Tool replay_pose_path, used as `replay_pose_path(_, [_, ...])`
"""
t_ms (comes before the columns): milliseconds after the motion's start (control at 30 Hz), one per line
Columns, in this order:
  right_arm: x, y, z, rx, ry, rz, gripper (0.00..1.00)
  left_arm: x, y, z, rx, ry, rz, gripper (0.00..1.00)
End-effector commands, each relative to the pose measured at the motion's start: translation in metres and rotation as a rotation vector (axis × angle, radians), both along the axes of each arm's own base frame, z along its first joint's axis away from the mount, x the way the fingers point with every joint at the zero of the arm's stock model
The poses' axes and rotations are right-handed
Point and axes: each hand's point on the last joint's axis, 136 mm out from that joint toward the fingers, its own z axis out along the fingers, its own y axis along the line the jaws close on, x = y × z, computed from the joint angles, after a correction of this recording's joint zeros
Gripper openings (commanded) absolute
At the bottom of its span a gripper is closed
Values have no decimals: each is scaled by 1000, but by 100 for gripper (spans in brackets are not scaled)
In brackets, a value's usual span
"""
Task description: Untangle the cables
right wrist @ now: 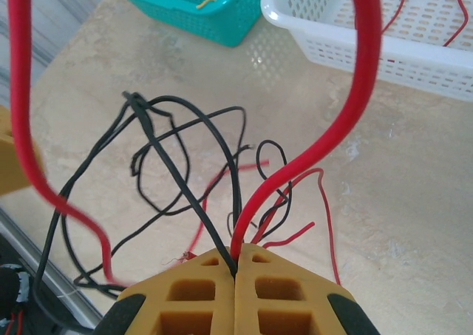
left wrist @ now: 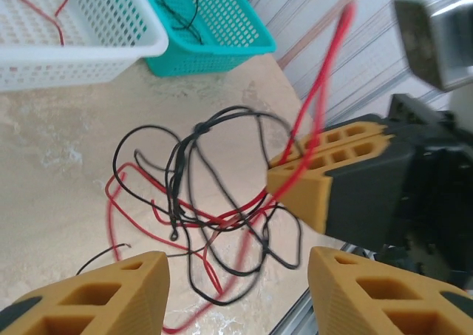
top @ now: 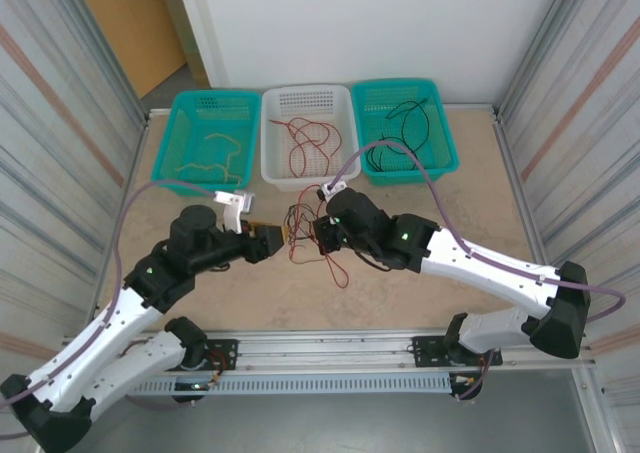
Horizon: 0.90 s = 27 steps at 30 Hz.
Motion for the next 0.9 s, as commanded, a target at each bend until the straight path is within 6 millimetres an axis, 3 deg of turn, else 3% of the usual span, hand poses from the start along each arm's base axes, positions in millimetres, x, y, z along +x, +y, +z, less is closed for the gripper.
replay_pose_path(0, [-7, -5, 3, -5, -11, 24, 0, -6, 5, 18, 47, -78, -38, 52])
replay_pose_path(200, [-11, -6, 4, 12, -10, 42, 0, 11, 3, 21, 55, -95, -29, 37])
replay_pose_path(367, [-12, -5, 6, 21, -5, 45, 0, 10, -16, 14, -45, -13, -108, 39])
replay_pose_path(733, [-11, 2, 0, 15, 2, 51, 0, 11, -27, -11, -66, 97, -136, 41])
replay_pose_path(867, [-12, 2, 0, 16, -1, 51, 0, 13, -30, -17, -79, 124, -136, 37])
